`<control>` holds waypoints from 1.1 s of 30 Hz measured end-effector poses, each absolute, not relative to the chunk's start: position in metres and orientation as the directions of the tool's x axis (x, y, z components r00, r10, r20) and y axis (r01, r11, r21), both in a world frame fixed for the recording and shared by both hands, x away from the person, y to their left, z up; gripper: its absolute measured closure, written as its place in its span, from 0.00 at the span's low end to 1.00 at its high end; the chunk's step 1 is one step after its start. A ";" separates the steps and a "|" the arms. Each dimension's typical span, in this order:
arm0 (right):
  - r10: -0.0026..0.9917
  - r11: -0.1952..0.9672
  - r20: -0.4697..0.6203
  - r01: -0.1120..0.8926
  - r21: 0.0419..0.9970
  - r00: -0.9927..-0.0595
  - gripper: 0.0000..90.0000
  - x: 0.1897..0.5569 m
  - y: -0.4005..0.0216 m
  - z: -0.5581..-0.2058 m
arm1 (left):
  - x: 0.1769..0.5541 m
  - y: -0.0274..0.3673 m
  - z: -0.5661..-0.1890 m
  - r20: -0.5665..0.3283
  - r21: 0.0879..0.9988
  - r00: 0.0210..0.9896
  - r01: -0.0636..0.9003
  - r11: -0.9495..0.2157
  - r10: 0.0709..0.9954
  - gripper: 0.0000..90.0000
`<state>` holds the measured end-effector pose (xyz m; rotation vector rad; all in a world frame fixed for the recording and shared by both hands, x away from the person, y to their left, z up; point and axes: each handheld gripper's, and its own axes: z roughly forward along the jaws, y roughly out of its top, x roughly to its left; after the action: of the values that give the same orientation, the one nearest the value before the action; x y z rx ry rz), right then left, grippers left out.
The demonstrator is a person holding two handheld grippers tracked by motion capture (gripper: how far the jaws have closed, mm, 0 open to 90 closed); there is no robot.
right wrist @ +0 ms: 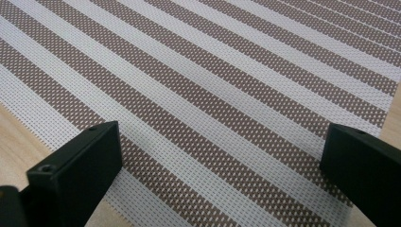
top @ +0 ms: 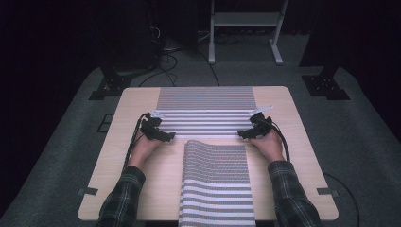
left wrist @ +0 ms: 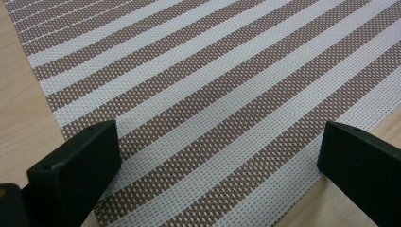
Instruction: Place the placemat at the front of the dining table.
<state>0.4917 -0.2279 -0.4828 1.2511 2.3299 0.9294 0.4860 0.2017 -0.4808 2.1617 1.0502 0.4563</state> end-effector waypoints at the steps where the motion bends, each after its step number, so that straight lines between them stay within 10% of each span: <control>1: 0.831 0.399 0.012 0.611 0.684 -0.556 0.00 0.492 -0.228 -0.483 | 0.486 0.202 -0.481 0.016 0.709 0.613 0.550 -0.441 0.790 0.00; 33: 0.792 0.399 0.016 0.536 0.744 -0.611 0.00 0.434 -0.241 -0.471 | 0.421 0.239 -0.463 0.002 0.734 0.621 0.531 -0.423 0.784 0.00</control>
<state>0.4341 -0.2412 -0.4711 1.1503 2.3204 1.0462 0.4212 0.2389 -0.4625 2.1262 1.0275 0.4524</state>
